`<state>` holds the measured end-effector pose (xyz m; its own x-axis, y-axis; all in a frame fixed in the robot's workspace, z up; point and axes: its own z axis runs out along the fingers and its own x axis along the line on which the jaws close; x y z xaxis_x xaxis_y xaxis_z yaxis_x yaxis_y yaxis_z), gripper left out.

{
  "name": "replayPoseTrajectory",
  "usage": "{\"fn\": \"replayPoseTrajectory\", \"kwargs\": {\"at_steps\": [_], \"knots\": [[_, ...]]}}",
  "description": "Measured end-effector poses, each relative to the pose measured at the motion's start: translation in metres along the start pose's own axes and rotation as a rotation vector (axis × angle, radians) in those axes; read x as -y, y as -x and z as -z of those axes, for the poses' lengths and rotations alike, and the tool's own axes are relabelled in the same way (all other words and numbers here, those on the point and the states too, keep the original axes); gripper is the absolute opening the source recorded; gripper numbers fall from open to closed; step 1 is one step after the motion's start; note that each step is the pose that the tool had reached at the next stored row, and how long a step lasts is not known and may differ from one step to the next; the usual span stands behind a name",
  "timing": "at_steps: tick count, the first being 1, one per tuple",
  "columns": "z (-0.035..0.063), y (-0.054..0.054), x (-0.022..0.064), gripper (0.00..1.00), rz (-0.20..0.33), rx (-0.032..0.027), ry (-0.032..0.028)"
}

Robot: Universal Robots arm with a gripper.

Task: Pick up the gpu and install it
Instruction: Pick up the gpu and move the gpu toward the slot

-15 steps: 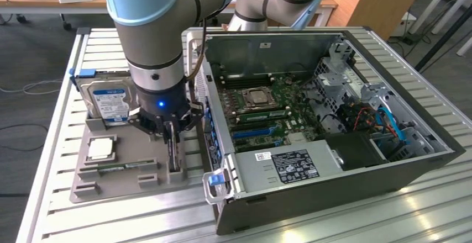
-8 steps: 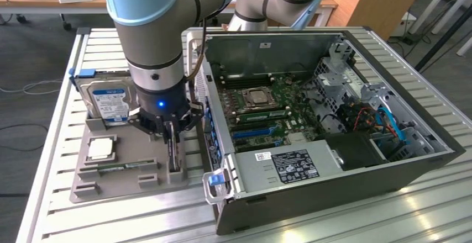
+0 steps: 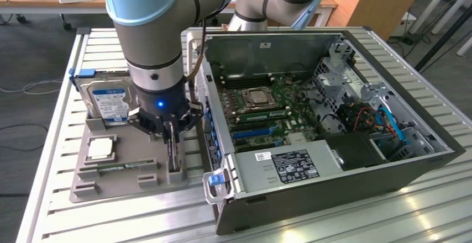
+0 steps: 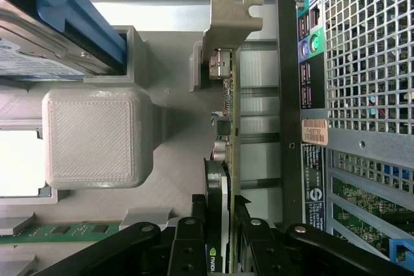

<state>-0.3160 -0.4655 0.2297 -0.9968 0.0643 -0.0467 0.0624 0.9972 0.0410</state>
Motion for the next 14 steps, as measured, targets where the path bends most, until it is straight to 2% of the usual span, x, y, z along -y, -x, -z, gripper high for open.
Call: {"fn": "replayPoseTrajectory", "kwargs": {"at_steps": [6,14], "knots": [[0.0029,0.000,-0.0002,0.27,0.000,0.0000,0.0000],[0.0146,0.001,-0.0007,0.27,0.000,0.0000,-0.0001]]}}
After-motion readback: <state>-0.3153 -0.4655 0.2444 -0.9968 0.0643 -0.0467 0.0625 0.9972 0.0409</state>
